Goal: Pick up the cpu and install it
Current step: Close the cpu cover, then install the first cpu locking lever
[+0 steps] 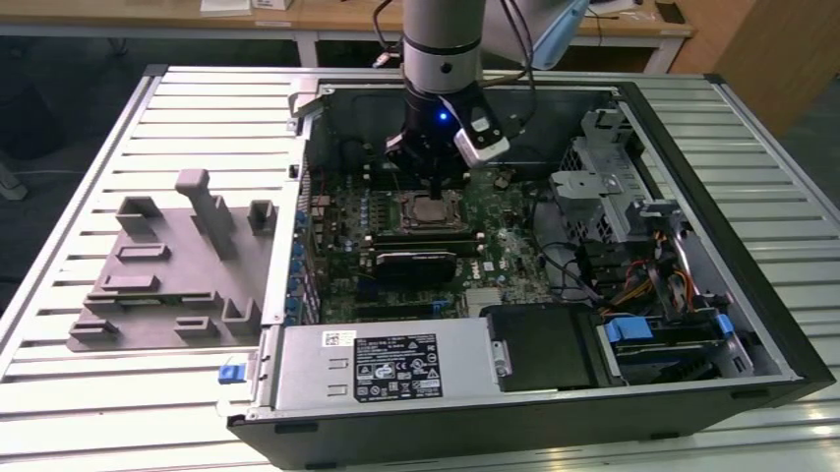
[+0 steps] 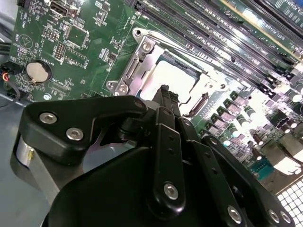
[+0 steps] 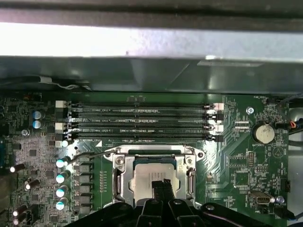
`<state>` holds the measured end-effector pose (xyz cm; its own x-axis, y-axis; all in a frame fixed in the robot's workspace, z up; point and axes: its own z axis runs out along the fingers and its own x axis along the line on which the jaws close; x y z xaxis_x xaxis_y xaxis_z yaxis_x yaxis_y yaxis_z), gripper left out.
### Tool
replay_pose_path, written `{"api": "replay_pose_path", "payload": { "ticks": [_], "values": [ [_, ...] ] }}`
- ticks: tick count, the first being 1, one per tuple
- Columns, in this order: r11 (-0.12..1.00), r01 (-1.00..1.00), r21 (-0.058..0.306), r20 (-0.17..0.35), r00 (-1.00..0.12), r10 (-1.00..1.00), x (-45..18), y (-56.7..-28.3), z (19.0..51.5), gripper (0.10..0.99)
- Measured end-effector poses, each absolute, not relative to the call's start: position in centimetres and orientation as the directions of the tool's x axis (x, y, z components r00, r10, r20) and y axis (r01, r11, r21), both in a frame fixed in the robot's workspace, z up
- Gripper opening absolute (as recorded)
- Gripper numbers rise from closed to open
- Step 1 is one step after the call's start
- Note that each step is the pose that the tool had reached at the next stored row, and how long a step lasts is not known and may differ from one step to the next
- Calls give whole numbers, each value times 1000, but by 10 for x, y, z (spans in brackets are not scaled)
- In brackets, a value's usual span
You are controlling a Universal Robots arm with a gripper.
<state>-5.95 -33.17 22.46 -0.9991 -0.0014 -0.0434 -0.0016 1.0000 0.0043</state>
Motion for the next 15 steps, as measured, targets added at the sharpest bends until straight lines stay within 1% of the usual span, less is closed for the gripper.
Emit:
{"api": "replay_pose_path", "payload": {
  "ticks": [15],
  "values": [
    [1000, 15, 4, -43, -999, 15, -59, -337, 224, 106]
  ]
}}
